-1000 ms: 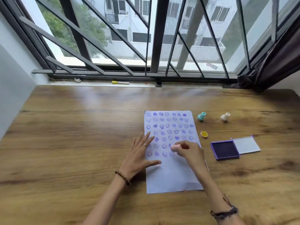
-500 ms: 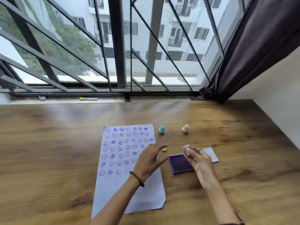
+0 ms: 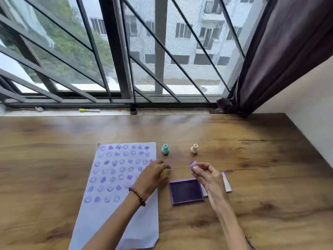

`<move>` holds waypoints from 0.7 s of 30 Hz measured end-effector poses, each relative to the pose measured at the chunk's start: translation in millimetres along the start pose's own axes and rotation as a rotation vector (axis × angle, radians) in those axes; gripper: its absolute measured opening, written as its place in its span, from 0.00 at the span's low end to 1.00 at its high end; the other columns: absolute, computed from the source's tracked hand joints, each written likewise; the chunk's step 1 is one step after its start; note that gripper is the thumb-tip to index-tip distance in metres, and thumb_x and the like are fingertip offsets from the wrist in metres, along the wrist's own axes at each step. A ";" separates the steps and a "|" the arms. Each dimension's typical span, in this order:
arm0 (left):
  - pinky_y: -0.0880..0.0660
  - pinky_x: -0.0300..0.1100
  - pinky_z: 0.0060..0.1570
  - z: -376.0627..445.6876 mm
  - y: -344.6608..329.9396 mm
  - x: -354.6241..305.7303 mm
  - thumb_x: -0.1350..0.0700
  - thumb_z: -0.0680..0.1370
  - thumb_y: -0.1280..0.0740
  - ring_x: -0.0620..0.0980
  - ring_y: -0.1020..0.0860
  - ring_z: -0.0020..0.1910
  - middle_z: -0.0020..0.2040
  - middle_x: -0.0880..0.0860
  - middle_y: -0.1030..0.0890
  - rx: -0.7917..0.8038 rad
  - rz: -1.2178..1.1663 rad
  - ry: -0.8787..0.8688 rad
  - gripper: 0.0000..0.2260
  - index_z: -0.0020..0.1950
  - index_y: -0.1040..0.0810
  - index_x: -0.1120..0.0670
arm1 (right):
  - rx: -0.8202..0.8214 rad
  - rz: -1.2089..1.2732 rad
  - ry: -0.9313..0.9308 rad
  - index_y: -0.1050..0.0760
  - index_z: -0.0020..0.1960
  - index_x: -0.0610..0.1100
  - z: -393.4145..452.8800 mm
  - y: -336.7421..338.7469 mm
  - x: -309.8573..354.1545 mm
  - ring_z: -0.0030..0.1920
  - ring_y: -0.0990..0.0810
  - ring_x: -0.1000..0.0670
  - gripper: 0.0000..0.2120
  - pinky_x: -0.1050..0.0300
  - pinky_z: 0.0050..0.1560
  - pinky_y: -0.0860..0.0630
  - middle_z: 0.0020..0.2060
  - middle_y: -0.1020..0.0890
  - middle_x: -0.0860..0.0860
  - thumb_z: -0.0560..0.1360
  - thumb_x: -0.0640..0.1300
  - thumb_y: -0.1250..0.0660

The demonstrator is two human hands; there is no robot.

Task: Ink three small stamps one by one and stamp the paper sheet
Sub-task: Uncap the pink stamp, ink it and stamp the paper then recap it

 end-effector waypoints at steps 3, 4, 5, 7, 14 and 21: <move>0.27 0.45 0.49 -3.0 2.0 -0.4 0.60 0.75 0.35 0.55 0.23 0.51 0.52 0.58 0.22 -0.014 0.010 0.020 0.09 0.53 0.21 0.59 | 0.030 -0.091 0.014 0.22 0.40 0.42 3.3 -1.3 -8.0 0.37 0.19 0.53 0.08 0.63 0.43 0.20 0.36 0.18 0.46 0.69 0.30 0.31; 0.26 0.44 0.48 -3.7 4.9 -0.1 0.60 0.74 0.33 0.54 0.22 0.49 0.50 0.58 0.20 -0.061 -0.075 0.060 0.08 0.52 0.20 0.59 | 0.061 -0.145 0.034 0.21 0.39 0.44 2.9 -3.4 -9.5 0.39 0.19 0.52 0.08 0.61 0.46 0.21 0.35 0.17 0.48 0.68 0.32 0.30; 0.24 0.41 0.47 -4.9 8.0 1.9 0.60 0.72 0.31 0.51 0.20 0.46 0.47 0.57 0.18 -0.121 -0.239 0.126 0.08 0.50 0.19 0.58 | 0.105 -0.197 0.062 0.19 0.39 0.45 1.8 -6.9 -9.7 0.40 0.19 0.52 0.07 0.62 0.47 0.21 0.35 0.15 0.51 0.68 0.33 0.29; 0.23 0.32 0.41 -6.8 6.0 5.3 0.59 0.71 0.29 0.43 0.18 0.42 0.44 0.56 0.17 -0.137 -0.743 0.283 0.07 0.49 0.18 0.58 | 0.193 -0.279 0.135 0.18 0.39 0.47 -1.5 -15.2 -7.7 0.41 0.17 0.55 0.07 0.67 0.43 0.22 0.35 0.14 0.52 0.66 0.35 0.27; 0.22 0.30 0.46 -12.8 -3.0 -11.7 0.56 0.70 0.31 0.47 0.18 0.49 0.44 0.52 0.14 0.067 -1.300 0.308 0.11 0.50 0.18 0.58 | 0.241 -0.427 0.282 0.18 0.41 0.49 -12.2 -29.8 11.3 0.41 0.16 0.56 0.12 0.71 0.41 0.23 0.37 0.13 0.56 0.64 0.34 0.25; 0.21 0.35 0.49 -7.7 1.5 -19.8 0.66 0.70 0.31 0.51 0.17 0.46 0.41 0.55 0.14 -0.021 -1.252 0.244 0.07 0.48 0.18 0.61 | 0.262 -0.738 0.503 0.19 0.42 0.55 -18.8 -34.6 34.7 0.40 0.19 0.63 0.06 0.73 0.41 0.26 0.41 0.17 0.64 0.67 0.45 0.26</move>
Point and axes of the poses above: each hand's wrist, its own z-axis towards the middle knuckle, its own y-axis out of the back of the hand, x = y × z, the point moved 5 cm from there along z, towards the middle knuckle
